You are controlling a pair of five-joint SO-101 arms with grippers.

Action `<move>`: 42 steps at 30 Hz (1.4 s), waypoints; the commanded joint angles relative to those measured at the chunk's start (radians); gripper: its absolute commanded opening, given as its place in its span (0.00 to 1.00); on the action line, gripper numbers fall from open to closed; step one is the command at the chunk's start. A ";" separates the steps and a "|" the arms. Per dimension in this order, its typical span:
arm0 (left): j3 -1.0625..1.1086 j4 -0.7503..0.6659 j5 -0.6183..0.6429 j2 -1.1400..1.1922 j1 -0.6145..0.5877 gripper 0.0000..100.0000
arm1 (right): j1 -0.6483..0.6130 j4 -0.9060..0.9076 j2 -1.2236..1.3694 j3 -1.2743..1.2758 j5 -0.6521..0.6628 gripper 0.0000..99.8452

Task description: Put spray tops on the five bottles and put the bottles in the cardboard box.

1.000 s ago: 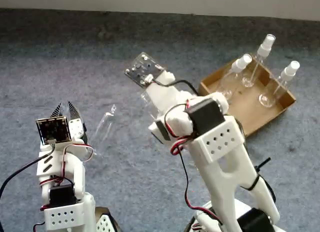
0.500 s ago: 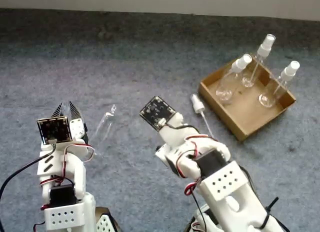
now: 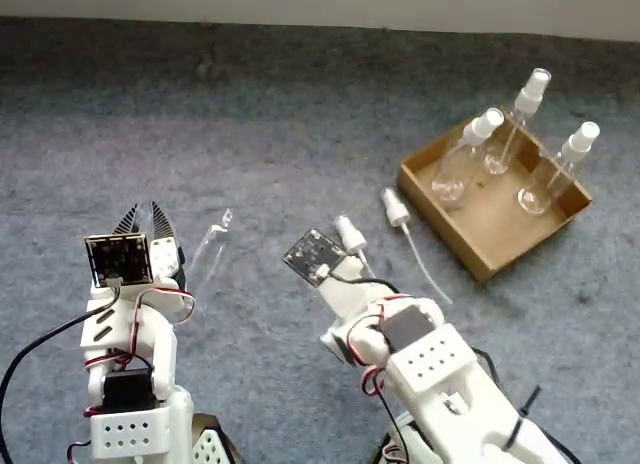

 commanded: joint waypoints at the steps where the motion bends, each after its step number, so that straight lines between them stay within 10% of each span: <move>1: 0.018 -0.020 -0.006 -0.007 0.015 0.00 | 0.010 -0.027 0.157 -0.142 0.005 0.10; 16: 0.018 -0.020 -0.006 -0.007 0.013 0.00 | 0.008 -0.186 0.441 -0.229 0.011 0.29; 42: 0.018 -0.020 -0.006 -0.007 0.013 0.00 | 0.005 -0.294 0.512 -0.237 0.012 0.29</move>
